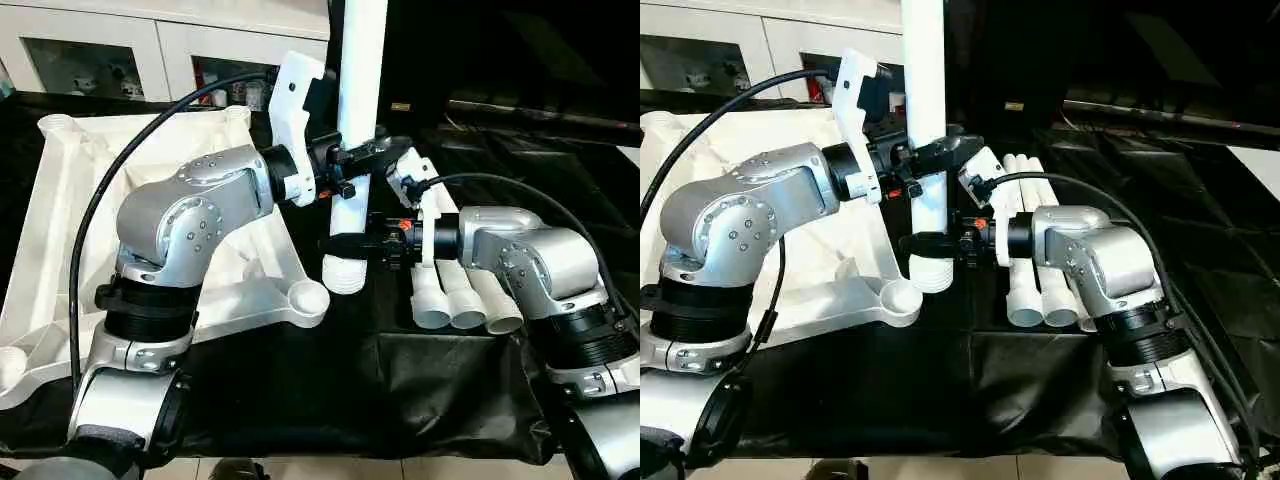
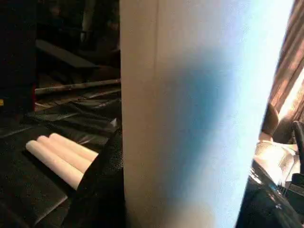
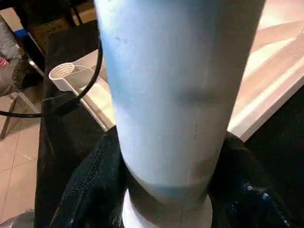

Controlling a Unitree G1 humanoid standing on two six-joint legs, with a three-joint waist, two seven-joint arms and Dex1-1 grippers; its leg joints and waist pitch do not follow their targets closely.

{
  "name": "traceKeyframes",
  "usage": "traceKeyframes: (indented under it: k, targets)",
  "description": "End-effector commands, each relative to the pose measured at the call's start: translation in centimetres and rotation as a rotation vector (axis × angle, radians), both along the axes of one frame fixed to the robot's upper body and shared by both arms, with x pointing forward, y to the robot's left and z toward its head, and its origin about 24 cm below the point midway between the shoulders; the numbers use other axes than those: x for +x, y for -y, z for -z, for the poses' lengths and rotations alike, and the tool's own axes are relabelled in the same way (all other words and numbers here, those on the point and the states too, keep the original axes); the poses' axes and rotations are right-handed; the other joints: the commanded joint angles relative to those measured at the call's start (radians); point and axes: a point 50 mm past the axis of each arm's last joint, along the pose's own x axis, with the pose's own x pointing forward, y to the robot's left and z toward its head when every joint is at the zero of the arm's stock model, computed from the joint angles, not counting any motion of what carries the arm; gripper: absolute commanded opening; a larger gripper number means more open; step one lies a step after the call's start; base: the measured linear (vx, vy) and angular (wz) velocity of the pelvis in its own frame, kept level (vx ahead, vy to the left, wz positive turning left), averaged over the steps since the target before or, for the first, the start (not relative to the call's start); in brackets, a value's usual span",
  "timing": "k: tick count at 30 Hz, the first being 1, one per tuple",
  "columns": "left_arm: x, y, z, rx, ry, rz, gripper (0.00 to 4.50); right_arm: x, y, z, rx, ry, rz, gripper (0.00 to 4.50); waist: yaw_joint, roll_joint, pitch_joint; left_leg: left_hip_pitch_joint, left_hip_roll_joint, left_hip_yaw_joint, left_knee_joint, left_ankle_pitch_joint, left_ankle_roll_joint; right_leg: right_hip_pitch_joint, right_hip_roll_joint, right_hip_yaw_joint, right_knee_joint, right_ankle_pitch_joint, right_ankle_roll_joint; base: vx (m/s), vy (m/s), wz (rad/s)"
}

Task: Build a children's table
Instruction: Pick table leg

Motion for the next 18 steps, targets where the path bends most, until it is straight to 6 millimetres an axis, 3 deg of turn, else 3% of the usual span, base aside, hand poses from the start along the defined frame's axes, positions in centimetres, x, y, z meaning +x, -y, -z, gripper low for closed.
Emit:
traceKeyframes:
  k: [1,4,7,9,12,14,16,17,18]
  targets:
    - [-0.6,0.6,-0.3,-0.017,0.006,0.049,1.82,0.0,0.3,0.1,0.001,0.009,0.013,1.92,0.001,0.007,-0.077,0.030,0.062,-0.023,-0.062,-0.138,-0.032,0.045,-0.103,0.056,-0.079,-0.085,-0.166,0.000,0.000,0.00]
    - [-0.6,0.5,-0.3,-0.016,0.006,0.047,1.82,0.0,0.3,0.1,0.003,0.008,0.014,1.91,0.002,0.007,-0.077,0.029,0.061,-0.023,-0.061,-0.133,-0.029,0.046,-0.104,0.057,-0.078,-0.078,-0.168,0.000,0.000,0.00]
    - [-0.7,0.5,-0.2,-0.042,-0.054,0.066,2.52,0.1,0.3,0.1,0.020,0.010,0.027,1.91,0.002,0.012,-0.077,0.030,0.062,-0.024,-0.062,-0.142,-0.035,0.045,-0.104,0.056,-0.077,-0.080,-0.171,0.000,0.000,0.00]
    - [-0.7,0.5,-0.2,-0.045,-0.059,0.072,2.55,0.1,0.3,0.1,0.022,0.011,0.029,1.91,0.002,0.010,-0.078,0.029,0.060,-0.023,-0.060,-0.141,-0.036,0.046,-0.104,0.056,-0.077,-0.076,-0.180,0.000,0.000,0.00]
    - [-0.7,0.5,-0.4,-0.063,-0.031,0.068,2.94,0.3,0.3,-0.2,0.058,0.022,0.061,1.91,0.002,0.017,-0.077,0.030,0.061,-0.025,-0.063,-0.154,-0.039,0.045,-0.102,0.056,-0.079,-0.074,-0.177,0.000,0.000,0.00]
    - [0.1,0.2,-0.8,-0.101,0.027,-0.019,3.06,0.4,0.3,-0.4,0.086,0.025,0.079,1.91,0.003,0.024,-0.078,0.032,0.063,-0.027,-0.064,-0.167,-0.045,0.045,-0.104,0.056,-0.080,-0.071,-0.176,0.000,0.000,0.00]
    - [0.5,0.0,-1.0,-0.138,0.040,-0.052,3.25,0.4,0.3,-0.5,0.095,0.026,0.086,1.90,0.005,0.021,-0.078,0.032,0.063,-0.027,-0.065,-0.176,-0.047,0.046,-0.103,0.057,-0.082,-0.066,-0.173,0.000,0.000,0.00]
    - [0.9,-0.3,-1.7,-0.214,0.080,-0.101,3.29,0.4,0.4,-0.5,0.112,0.028,0.098,1.90,0.006,0.027,-0.078,0.030,0.062,-0.029,-0.065,-0.178,-0.050,0.049,-0.105,0.056,-0.082,-0.057,-0.173,0.000,0.000,0.00]
    - [1.2,-0.7,-2.4,-0.295,0.090,-0.142,3.29,0.4,0.4,-0.6,0.130,0.030,0.110,1.90,0.006,0.024,-0.078,0.030,0.063,-0.028,-0.065,-0.183,-0.049,0.049,-0.105,0.057,-0.084,-0.056,-0.172,0.000,0.000,0.00]
